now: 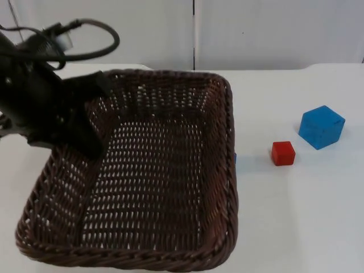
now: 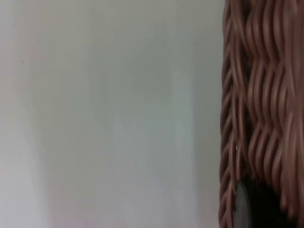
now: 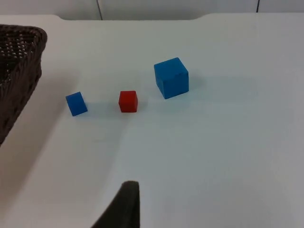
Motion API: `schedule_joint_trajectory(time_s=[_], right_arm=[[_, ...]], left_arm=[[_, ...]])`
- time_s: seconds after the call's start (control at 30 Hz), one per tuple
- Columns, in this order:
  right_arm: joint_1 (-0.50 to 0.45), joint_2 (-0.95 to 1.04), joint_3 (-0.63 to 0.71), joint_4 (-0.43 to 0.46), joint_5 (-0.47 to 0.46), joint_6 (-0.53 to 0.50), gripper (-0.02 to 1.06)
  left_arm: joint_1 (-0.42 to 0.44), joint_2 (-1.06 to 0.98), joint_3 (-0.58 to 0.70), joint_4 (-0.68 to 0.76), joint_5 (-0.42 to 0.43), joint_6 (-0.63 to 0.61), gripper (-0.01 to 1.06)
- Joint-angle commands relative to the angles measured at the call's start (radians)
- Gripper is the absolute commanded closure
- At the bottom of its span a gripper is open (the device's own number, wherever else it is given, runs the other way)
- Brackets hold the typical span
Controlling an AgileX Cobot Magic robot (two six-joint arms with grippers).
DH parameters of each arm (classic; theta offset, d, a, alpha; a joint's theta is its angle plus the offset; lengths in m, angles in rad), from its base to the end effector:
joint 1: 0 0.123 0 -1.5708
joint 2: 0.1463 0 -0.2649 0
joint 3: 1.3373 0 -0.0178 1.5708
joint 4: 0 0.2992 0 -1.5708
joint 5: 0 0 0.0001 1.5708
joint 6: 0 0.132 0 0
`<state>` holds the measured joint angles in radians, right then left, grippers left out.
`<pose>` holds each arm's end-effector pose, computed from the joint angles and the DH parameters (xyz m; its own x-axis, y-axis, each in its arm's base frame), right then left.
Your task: Pick up the basket with the left hand and place the largest block into the basket with the right hand.
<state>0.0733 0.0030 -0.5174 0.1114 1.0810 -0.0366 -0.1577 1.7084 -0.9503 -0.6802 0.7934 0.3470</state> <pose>0.0901 0.0196 0.2860 -0.4602 -0.0179 -0.8876 -0.1525 0.9865 0.0592 0.3330 -0.1129 0.0904 -0.9883 0.0048 -0.1525 0.0766 0.8800 -0.4687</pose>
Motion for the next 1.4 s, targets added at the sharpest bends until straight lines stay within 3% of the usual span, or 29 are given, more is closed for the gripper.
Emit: schedule_joint_trajectory(time_s=[0.0,0.37,0.53,0.83,1.0,1.37], right_arm=[[-0.009,-0.003,0.003,0.004,-0.005,-0.004,-0.01],[-0.009,0.020,-0.010,0.004,-0.027,0.004,-0.01],[-0.009,0.129,-0.025,0.021,-0.147,0.004,-0.01],[-0.009,0.488,-0.031,0.069,-0.389,-0.012,-0.01],[-0.009,0.688,-0.066,0.075,-0.466,-0.057,-0.01],[-0.009,1.087,-0.269,0.077,-0.523,-0.096,-0.01]], left_arm=[[0.000,0.019,-0.015,-0.073,0.002,0.043,1.05],[0.000,0.033,-0.015,-0.104,-0.023,0.076,1.05],[0.000,0.034,-0.015,-0.101,-0.019,0.076,1.05],[0.000,0.034,-0.015,-0.101,-0.019,0.076,1.05],[0.000,0.034,-0.015,-0.098,-0.015,0.076,1.05],[0.000,0.036,-0.015,-0.100,-0.015,0.076,1.05]])
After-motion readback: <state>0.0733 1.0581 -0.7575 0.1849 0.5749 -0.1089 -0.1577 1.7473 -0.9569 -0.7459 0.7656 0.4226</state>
